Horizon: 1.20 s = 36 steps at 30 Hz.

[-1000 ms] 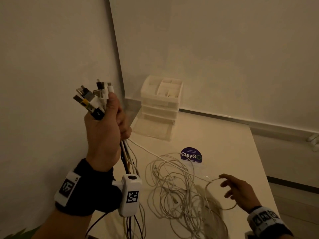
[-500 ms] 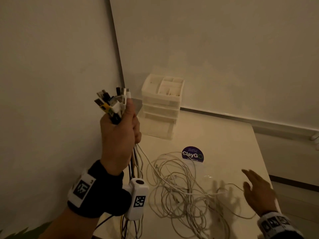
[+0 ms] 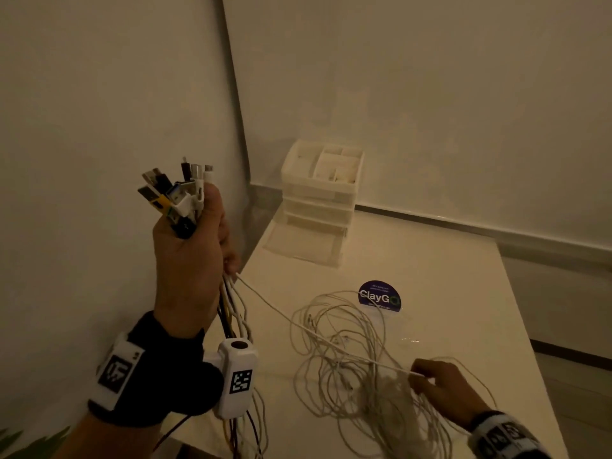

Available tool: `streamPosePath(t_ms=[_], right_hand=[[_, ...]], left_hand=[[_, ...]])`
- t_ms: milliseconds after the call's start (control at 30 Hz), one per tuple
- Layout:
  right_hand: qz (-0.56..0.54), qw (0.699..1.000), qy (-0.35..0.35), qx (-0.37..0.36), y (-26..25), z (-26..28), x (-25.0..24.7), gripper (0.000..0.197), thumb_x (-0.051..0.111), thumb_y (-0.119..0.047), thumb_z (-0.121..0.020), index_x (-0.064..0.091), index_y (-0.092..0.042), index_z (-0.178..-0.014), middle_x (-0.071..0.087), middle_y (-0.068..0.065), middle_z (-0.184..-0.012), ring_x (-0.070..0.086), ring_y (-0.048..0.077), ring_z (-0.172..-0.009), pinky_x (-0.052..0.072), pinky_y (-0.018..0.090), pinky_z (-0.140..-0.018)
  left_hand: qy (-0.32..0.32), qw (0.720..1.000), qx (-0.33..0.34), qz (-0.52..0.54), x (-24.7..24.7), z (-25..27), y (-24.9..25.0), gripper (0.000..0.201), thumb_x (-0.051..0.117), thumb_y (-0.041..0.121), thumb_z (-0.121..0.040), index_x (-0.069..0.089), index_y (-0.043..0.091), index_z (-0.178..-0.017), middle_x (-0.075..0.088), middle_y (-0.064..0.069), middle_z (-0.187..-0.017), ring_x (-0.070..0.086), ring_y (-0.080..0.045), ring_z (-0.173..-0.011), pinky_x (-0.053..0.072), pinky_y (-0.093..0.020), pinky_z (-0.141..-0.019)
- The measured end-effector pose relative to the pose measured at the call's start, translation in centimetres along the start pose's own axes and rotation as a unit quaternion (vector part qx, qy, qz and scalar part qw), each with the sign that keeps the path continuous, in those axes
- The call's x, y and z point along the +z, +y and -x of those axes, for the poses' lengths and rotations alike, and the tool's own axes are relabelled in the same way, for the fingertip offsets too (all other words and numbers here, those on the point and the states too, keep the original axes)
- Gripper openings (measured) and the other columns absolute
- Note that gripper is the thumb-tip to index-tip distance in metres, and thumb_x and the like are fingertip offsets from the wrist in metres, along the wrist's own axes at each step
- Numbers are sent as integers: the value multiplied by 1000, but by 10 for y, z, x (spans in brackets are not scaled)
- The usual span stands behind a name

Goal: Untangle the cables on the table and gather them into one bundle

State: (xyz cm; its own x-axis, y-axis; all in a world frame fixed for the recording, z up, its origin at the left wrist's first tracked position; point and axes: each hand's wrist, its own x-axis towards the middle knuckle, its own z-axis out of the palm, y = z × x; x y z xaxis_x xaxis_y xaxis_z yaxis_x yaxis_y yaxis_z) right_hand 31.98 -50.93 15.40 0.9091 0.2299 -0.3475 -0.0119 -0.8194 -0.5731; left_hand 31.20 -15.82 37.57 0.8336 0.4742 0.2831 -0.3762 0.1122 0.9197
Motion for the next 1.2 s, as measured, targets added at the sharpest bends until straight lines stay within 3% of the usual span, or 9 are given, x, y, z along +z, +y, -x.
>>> streamPosePath(t_ms=[67,167,333,500,633,800,967,1067,1200], right_hand=[[-80,996,17,19,3,12,-21,33,58,-6,-90,58,-14,-58,58,-2,-54,51,6,-52,41,28,-61],[-151,986,63,-32,-21,24,-46,20,56,-9,-86,55,-4,-67,52,9,-61,46,21,-57,35,32,-65],[-164,969,92,-161,-89,36,-71,24,43,-34,-89,56,-20,-74,51,8,-69,44,9,-63,34,23,-61],[-149,964,95,-200,-112,44,-84,28,40,-37,-96,57,-22,-80,52,4,-71,44,9,-62,36,23,-60],[-225,955,120,-154,-110,36,-92,27,44,-29,-90,57,-9,-76,50,3,-67,42,13,-63,35,35,-64],[-436,876,159,-131,-114,32,-97,24,42,-17,-83,57,3,-83,51,15,-72,48,26,-67,38,38,-67],[-567,803,120,-141,-127,37,-100,30,43,-17,-87,55,1,-108,67,25,-94,64,33,-87,47,39,-79],[-616,765,96,-161,-132,42,-96,36,34,8,-81,52,1,-111,65,30,-111,66,38,-103,56,39,-85],[-333,894,225,-199,-127,43,-85,43,39,26,-75,56,-4,-101,69,4,-102,68,18,-99,56,28,-85]], left_hand=[[-8,1000,-14,0,-1,1,-4,39,52,38,-94,39,17,-65,25,2,-52,23,-14,-42,44,-26,-40],[-77,995,-66,-2,13,9,-14,43,55,40,-90,36,20,-57,25,3,-49,20,-13,-40,29,-20,-37],[-292,943,-88,-132,62,46,-37,24,72,22,-85,57,17,-67,48,15,-43,40,2,-35,33,-12,-41],[-371,905,-92,-185,92,74,-77,14,68,28,-90,71,15,-90,56,16,-51,47,2,-44,36,-17,-50],[-355,908,-106,-196,100,82,-90,14,70,36,-86,71,22,-85,56,12,-55,47,-4,-51,41,-25,-56],[-376,894,-112,-215,102,95,-105,36,73,55,-74,64,21,-70,59,-9,-65,55,-27,-62,47,-37,-61],[-324,922,-144,-154,110,93,-106,18,77,43,-79,67,31,-69,50,10,-50,41,-14,-46,38,-34,-51],[-273,942,-162,-109,113,89,-103,21,74,25,-85,65,30,-66,48,14,-45,40,-4,-40,35,-28,-50],[-264,949,-131,-113,109,82,-93,33,69,20,-89,59,27,-59,47,17,-42,42,-2,-40,35,-24,-53]])
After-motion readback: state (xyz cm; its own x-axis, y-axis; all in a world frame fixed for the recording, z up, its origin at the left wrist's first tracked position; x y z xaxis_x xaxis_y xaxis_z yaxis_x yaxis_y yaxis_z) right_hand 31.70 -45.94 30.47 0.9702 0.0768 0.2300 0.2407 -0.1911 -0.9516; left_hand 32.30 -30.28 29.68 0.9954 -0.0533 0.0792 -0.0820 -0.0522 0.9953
